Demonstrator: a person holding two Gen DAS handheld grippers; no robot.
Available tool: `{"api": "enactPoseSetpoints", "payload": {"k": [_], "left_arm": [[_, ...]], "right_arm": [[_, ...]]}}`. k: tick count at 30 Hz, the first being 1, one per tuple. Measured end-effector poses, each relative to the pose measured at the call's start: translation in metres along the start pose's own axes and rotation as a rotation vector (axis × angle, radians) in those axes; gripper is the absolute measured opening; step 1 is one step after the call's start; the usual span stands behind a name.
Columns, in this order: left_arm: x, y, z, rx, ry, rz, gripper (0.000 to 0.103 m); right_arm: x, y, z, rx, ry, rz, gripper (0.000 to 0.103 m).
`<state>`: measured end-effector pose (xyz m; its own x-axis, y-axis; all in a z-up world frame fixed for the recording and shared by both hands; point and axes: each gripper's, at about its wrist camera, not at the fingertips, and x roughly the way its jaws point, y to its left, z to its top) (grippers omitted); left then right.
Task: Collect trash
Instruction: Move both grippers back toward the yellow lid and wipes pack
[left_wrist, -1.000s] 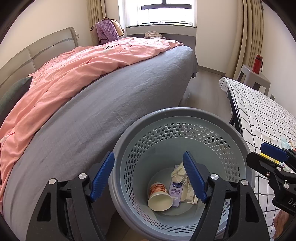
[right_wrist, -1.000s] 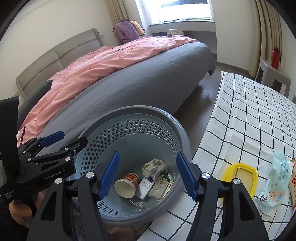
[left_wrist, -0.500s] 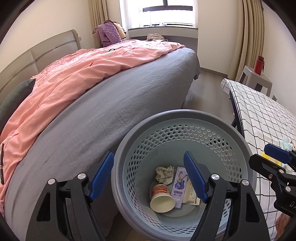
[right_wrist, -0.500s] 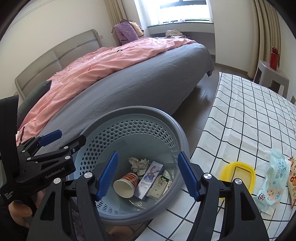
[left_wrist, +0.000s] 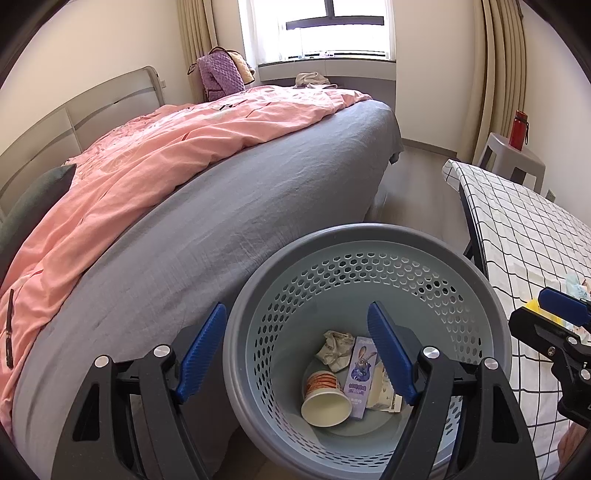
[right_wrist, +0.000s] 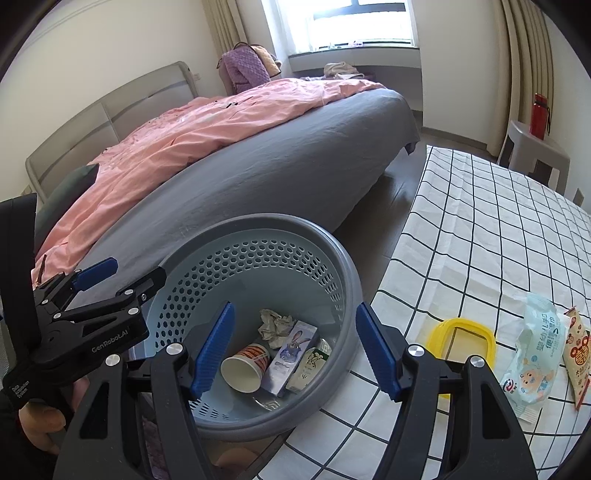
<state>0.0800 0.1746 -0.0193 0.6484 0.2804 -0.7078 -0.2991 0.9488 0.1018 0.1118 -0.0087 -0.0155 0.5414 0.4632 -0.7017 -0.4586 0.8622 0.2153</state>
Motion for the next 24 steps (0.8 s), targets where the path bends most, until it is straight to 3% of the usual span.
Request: {"api": "enactPoseSetpoints", "payload": {"k": [10,24], "left_arm": [[-0.005,-0.006,-0.001,-0.007,-0.009,-0.005,0.076],[-0.019,-0.042,-0.004,0.053,-0.047,-0.032,0.077]], "right_arm": [[-0.019,-0.011,-0.005,0.014,-0.020,-0.023,0.072],[-0.054,-0.052,-0.025,0.079,-0.044,-0.109,0.076]]}}
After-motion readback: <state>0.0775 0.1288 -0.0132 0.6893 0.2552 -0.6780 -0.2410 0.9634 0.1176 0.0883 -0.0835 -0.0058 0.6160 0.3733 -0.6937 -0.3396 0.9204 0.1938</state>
